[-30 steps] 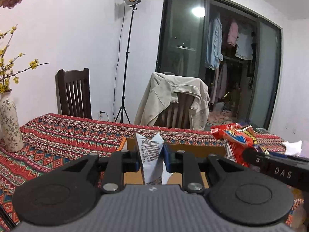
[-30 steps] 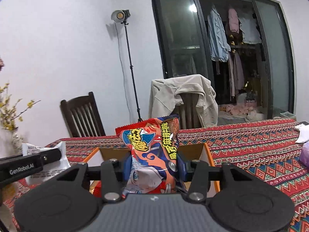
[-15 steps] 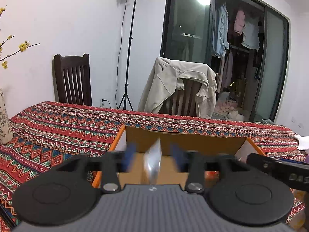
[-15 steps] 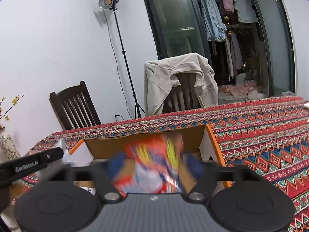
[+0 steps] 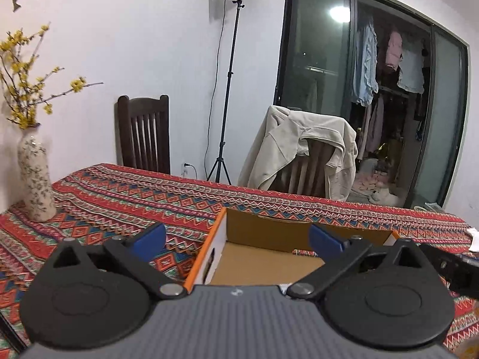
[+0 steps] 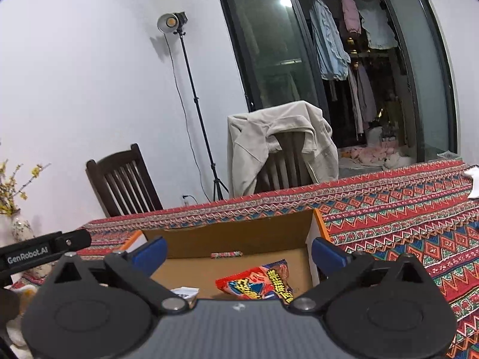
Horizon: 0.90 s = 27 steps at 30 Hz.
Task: Organize snacks
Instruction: 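Move both grippers back to the snack pile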
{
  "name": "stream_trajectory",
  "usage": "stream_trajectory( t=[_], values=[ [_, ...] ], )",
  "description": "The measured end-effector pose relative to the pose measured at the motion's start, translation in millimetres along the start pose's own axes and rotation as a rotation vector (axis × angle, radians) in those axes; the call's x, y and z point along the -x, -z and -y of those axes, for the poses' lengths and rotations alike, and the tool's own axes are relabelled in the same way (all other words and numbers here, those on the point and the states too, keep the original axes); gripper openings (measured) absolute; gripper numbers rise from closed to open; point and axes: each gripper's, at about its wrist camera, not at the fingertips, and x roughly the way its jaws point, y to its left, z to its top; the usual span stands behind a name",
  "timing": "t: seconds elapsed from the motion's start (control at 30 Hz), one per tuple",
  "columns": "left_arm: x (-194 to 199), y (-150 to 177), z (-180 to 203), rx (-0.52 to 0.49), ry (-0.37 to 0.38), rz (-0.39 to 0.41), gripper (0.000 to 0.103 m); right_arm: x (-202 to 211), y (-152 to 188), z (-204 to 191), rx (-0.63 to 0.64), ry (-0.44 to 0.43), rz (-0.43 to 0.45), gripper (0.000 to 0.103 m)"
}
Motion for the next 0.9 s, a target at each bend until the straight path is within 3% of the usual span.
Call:
stream_trajectory(
  t=[0.4, 0.67, 0.9],
  values=[
    [69.0, 24.2, -38.6, -0.049, -0.009, -0.044, 0.103, 55.6, 25.2, -44.3, 0.156, -0.015, -0.045, 0.103],
    [94.6, 63.7, -59.0, -0.027, 0.016, -0.096, 0.103, 88.0, 80.5, -59.9, 0.229, 0.010, -0.190, 0.103],
    [117.3, 88.5, -71.7, -0.054, 0.000, -0.124, 0.103, 94.5, 125.3, -68.9, 0.175, -0.007, -0.287, 0.103]
  ],
)
